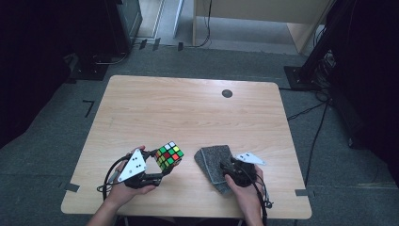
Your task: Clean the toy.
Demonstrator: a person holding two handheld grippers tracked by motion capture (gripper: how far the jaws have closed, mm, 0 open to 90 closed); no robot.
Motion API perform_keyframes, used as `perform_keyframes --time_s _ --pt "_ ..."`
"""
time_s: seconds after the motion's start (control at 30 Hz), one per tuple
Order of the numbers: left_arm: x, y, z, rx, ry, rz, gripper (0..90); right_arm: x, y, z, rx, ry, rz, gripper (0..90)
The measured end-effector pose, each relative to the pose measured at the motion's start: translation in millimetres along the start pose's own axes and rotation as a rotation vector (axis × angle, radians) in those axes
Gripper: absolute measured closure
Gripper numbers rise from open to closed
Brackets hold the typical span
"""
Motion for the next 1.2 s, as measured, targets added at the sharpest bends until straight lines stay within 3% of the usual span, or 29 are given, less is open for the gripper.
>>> perform_keyframes --time_s 0.1,0.13,0.23,0.27,0.3,0.33,0.43,0.5,0.53,0.57,0.6,0.7,0.77,0.8,0.87,0.9,0.93,0.97,1.03,1.1,1.13,1.2 --pt "1.0 -1.0 -1.2 0.004 -0.006 0.005 33.6 -7.2 7.2 -1.7 0.018 0.007 -0.066 83.2" --pt "1.3 -1.2 -1.1 0.005 -0.005 0.006 33.6 -16.3 15.8 -1.2 0.018 0.017 -0.131 89.5" --pt "1.6 -0.9 0.7 0.002 0.000 0.004 33.6 -41.2 39.8 8.0 -0.038 0.064 -0.289 90.0" --pt "1.4 -0.6 1.3 0.002 0.001 0.002 33.6 -45.6 44.1 10.1 -0.036 0.076 -0.309 89.6" --pt "1.4 -0.2 2.0 0.000 0.002 0.002 33.6 -48.5 46.3 11.8 -0.026 0.084 -0.311 82.3" --pt "1.4 0.1 2.3 -0.001 0.004 0.002 33.6 -46.2 42.1 12.5 -0.018 0.077 -0.264 69.7" --pt "0.9 0.6 2.2 -0.002 0.003 0.001 33.6 -25.3 21.5 5.1 0.021 0.030 -0.140 56.8" --pt "0.2 0.6 2.1 -0.001 0.004 -0.002 33.6 -8.0 6.9 -1.6 0.047 -0.015 -0.037 53.0" --pt "0.2 0.6 2.2 -0.002 0.004 -0.003 33.6 -2.2 2.6 -3.2 0.049 -0.027 0.001 60.8" --pt "0.4 0.6 2.2 -0.003 0.002 -0.001 33.6 -1.6 3.6 -4.3 0.069 -0.009 -0.019 76.4" --pt "0.5 0.7 2.2 -0.003 0.000 0.000 33.6 -5.2 7.0 -2.9 0.066 0.009 -0.048 83.3" --pt "0.0 1.3 2.6 -0.005 0.001 -0.003 33.6 -28.9 29.2 2.0 0.094 0.071 -0.213 88.3" --pt "-1.1 2.2 3.2 -0.007 -0.001 -0.007 33.6 -44.8 44.9 12.0 0.063 0.135 -0.315 88.3" --pt "-1.6 2.7 3.6 -0.010 0.001 -0.009 33.6 -49.3 50.4 19.9 0.026 0.166 -0.347 88.1" --pt "-2.6 3.3 4.2 -0.010 0.003 -0.012 33.6 -46.5 48.1 34.4 -0.067 0.197 -0.315 84.1" --pt "-3.1 3.5 4.3 -0.009 0.005 -0.014 33.6 -40.8 41.9 43.4 -0.126 0.222 -0.262 78.2" --pt "-3.2 3.5 4.1 -0.007 0.004 -0.013 33.6 -32.0 33.8 52.2 -0.166 0.253 -0.200 72.8" --pt "-3.1 3.4 3.6 -0.006 0.004 -0.011 33.6 -26.1 28.7 56.9 -0.189 0.266 -0.173 68.3" --pt "-2.9 3.1 2.1 -0.002 -0.001 -0.009 33.6 -20.9 24.3 61.9 -0.258 0.230 -0.136 60.2" --pt "-2.6 2.9 1.8 -0.001 -0.004 -0.008 33.6 -28.1 28.7 57.7 -0.290 0.168 -0.182 54.7" --pt "-2.6 2.9 1.8 0.000 -0.002 -0.008 33.6 -32.4 31.1 53.7 -0.285 0.143 -0.212 51.9" --pt "-2.3 2.7 1.8 0.001 0.000 -0.008 33.6 -41.0 35.6 40.6 -0.222 0.084 -0.276 45.3"
Point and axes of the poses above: each handheld gripper's, and its own axes: y roughly backward along the jaws, x roughly out of its underside, z roughly to its left, the point moved 7 cm from there along -y, roughly forward along the jaws, and after that the axes turned 8 degrees about -z, right-handed, at the moved point
